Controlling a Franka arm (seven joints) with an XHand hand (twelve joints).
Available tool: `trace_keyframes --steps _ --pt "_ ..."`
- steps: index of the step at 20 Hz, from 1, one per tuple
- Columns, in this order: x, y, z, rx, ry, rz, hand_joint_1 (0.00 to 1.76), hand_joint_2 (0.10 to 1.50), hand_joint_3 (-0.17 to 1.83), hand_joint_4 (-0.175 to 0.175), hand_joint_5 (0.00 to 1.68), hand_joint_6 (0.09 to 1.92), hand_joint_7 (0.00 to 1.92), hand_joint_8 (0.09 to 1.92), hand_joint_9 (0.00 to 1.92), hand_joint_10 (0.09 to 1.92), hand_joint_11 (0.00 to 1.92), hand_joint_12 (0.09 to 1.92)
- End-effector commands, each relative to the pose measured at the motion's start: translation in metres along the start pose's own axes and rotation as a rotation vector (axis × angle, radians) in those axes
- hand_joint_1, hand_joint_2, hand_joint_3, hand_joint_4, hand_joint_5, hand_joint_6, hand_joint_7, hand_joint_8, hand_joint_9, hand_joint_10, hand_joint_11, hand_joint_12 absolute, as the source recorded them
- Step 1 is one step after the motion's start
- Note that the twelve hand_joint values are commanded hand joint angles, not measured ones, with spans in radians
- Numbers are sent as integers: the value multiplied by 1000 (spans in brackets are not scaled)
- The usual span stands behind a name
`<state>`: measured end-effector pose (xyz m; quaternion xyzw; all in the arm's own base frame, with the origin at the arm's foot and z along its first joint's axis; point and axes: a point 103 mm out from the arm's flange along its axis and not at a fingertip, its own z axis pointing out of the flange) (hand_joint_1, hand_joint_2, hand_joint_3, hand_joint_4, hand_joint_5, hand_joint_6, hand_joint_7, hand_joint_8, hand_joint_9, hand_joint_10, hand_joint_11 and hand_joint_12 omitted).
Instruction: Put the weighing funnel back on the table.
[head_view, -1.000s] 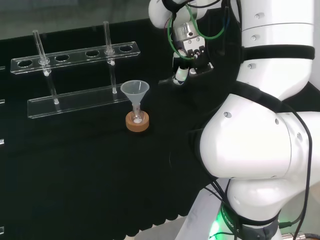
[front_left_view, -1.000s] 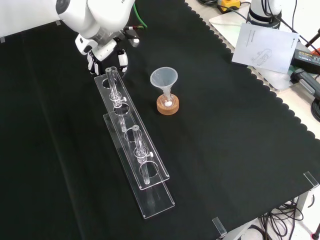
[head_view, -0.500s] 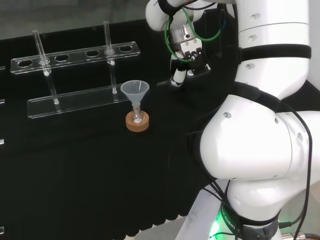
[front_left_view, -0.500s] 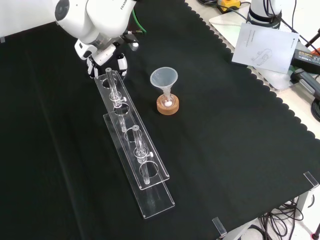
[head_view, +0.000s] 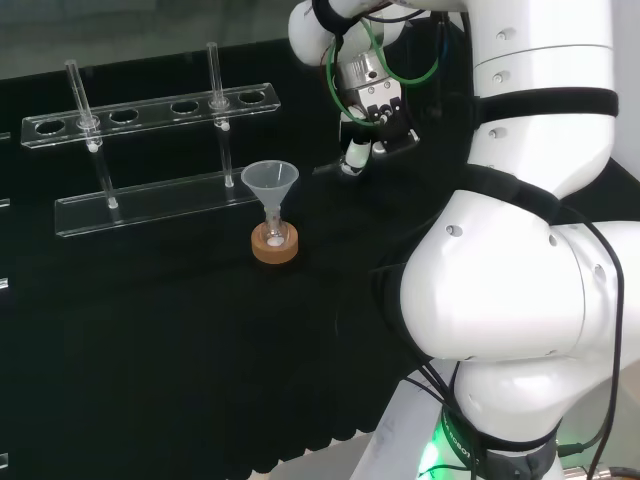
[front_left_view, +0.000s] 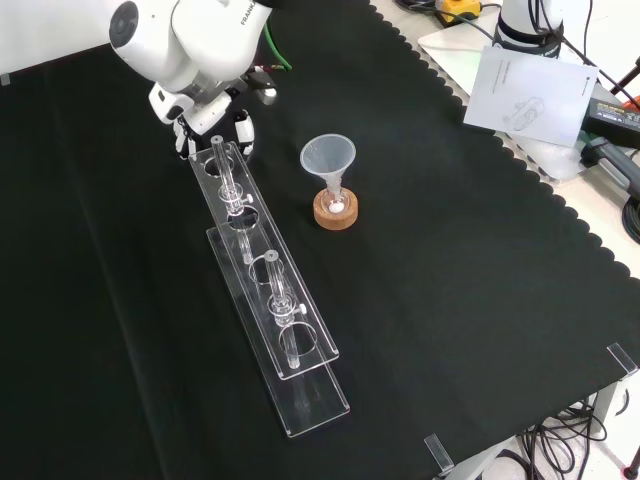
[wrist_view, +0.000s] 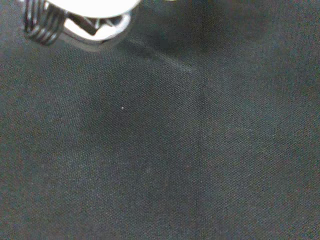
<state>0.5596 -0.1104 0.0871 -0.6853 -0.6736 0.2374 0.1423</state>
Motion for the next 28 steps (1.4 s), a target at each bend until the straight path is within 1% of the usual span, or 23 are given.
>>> trace_keyframes --steps 1,7,10,14,16,17,18,19,20,22,23,24,26,28 --pt "4 4 3 3 -3 -1 1101 674 693 175 1188 839 487 666 765 446 646 1136" --pt "6 5 4 4 -4 -6 1101 675 691 175 1188 837 487 667 764 446 647 1136" --pt "7 4 7 -6 -1 -6 1101 676 689 175 1188 836 487 667 763 446 645 1135" --pt "8 3 8 -4 9 -11 1085 760 538 175 1165 812 461 679 733 461 614 1155" --pt "9 2 8 -5 10 -13 1070 832 414 175 1136 818 440 687 705 480 581 1176" --pt "8 1 8 -8 11 -14 1014 819 386 130 1086 786 429 687 690 493 566 1185" --pt "8 1 8 -7 12 -19 968 786 405 90 1037 755 419 687 674 505 552 1193" --pt "8 0 8 -5 15 -28 939 751 441 61 967 741 411 687 662 516 541 1199" --pt "9 -1 8 -3 11 -33 922 726 468 45 907 730 401 685 652 522 532 1202" --pt "10 -3 8 2 14 -45 891 676 500 22 691 703 362 680 625 532 490 1228" --pt "10 -5 8 7 11 -53 876 653 507 14 562 658 329 675 593 538 450 1250" --pt "11 -6 8 9 6 -61 862 634 509 10 472 604 298 673 558 551 413 1272" --pt "12 -10 7 1 6 -73 821 603 489 7 355 459 223 666 473 590 345 1308" --pt "13 -14 5 -8 -2 -82 778 587 452 7 295 309 153 652 391 625 281 1334"
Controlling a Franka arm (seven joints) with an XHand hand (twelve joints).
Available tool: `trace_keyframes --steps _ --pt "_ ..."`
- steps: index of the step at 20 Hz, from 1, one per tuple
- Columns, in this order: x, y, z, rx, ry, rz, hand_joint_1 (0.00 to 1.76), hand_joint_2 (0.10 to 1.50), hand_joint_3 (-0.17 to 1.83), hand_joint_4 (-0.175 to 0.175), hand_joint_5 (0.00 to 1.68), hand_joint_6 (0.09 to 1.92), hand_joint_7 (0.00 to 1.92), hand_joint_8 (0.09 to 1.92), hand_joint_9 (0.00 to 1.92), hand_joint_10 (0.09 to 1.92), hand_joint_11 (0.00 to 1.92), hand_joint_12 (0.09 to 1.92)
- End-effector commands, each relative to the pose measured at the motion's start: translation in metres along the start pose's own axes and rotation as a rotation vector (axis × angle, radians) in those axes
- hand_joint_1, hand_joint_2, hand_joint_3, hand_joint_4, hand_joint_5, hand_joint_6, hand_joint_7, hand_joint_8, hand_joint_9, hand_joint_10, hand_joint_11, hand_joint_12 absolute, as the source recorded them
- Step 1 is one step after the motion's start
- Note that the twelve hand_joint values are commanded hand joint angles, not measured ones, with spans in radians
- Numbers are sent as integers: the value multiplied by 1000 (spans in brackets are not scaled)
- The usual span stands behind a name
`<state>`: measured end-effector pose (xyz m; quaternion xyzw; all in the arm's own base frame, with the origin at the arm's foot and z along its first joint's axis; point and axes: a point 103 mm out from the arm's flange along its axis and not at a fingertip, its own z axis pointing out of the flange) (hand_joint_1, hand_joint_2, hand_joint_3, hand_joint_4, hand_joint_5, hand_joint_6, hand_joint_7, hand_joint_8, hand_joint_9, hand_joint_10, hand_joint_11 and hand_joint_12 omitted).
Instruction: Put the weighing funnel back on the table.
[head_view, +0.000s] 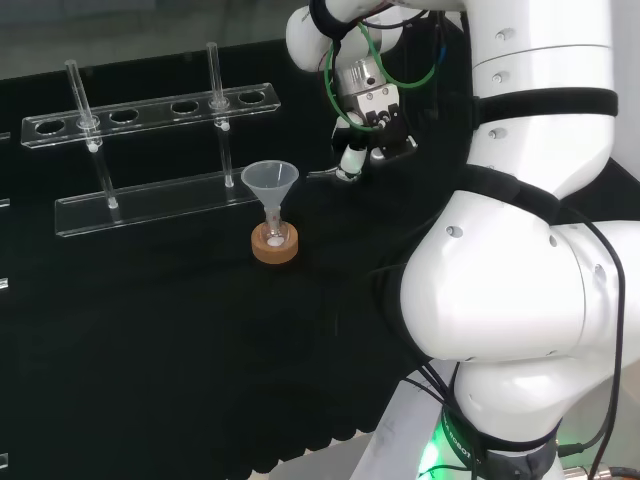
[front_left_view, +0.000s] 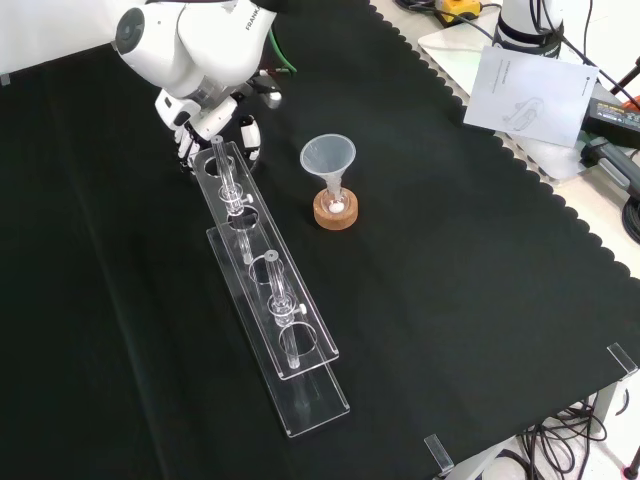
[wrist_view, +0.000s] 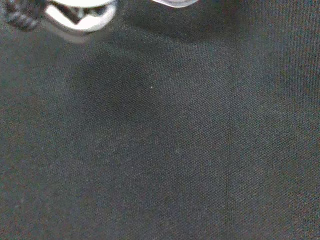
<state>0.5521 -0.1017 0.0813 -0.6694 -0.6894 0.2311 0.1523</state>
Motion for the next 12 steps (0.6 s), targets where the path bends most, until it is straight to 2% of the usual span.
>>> trace_keyframes --steps 1,7,12 --pt "5 -13 -4 -23 -14 -34 758 584 429 7 283 241 129 645 360 640 257 1342" --pt "6 -41 -28 -100 -15 -22 700 581 359 7 270 96 87 625 305 657 205 1357" --pt "5 -74 -52 -149 -13 3 704 592 341 6 284 87 100 626 314 662 205 1357"
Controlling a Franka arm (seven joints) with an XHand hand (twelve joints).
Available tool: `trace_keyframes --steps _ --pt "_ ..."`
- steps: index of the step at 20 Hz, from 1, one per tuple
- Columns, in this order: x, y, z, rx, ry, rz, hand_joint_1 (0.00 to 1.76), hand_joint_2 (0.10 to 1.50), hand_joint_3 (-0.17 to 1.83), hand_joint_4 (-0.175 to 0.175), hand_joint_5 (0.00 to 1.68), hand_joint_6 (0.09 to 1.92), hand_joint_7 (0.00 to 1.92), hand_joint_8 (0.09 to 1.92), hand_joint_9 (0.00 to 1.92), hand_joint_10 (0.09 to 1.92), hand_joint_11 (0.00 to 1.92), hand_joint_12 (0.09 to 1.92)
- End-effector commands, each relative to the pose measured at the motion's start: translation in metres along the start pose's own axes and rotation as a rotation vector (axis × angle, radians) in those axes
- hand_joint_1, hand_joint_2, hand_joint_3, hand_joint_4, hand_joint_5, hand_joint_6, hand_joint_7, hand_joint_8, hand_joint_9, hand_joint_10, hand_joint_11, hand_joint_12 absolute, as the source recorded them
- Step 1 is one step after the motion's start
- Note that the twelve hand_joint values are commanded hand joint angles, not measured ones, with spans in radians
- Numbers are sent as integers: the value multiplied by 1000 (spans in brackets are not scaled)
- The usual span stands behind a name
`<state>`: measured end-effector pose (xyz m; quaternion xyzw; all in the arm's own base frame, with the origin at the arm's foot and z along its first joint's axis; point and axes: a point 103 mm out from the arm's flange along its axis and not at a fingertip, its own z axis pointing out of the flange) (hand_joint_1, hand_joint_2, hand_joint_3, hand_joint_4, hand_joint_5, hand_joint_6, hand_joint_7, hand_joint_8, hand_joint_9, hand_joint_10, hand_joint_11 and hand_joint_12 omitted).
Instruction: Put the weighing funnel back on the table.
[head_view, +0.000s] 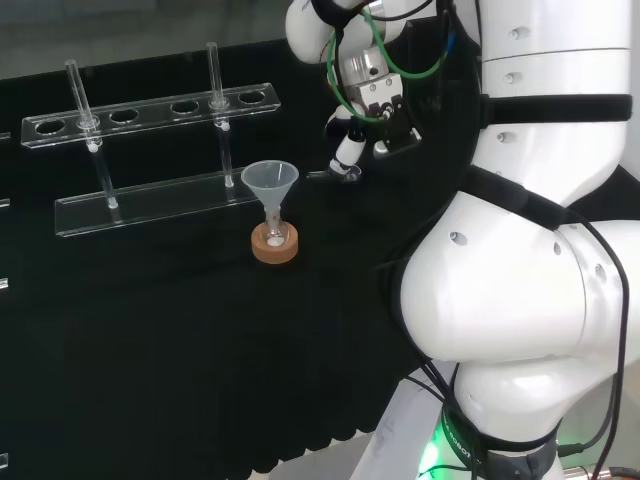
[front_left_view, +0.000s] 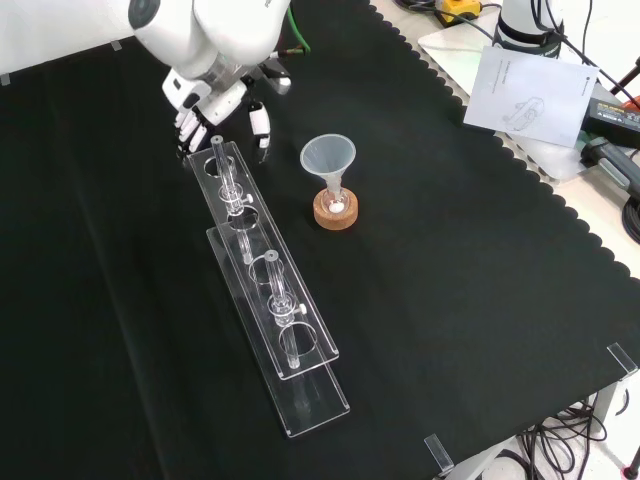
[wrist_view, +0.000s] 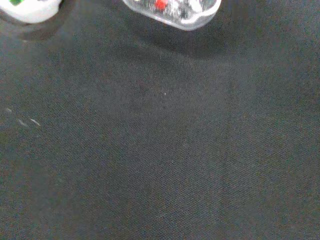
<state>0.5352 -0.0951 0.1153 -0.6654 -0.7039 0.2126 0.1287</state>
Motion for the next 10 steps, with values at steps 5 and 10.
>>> trace_keyframes --steps 5,10 --pt "3 -72 -58 -130 4 46 711 605 343 4 304 87 109 627 326 663 209 1359" --pt "9 -96 -72 -154 -5 61 710 615 346 4 314 87 116 627 340 663 219 1359"
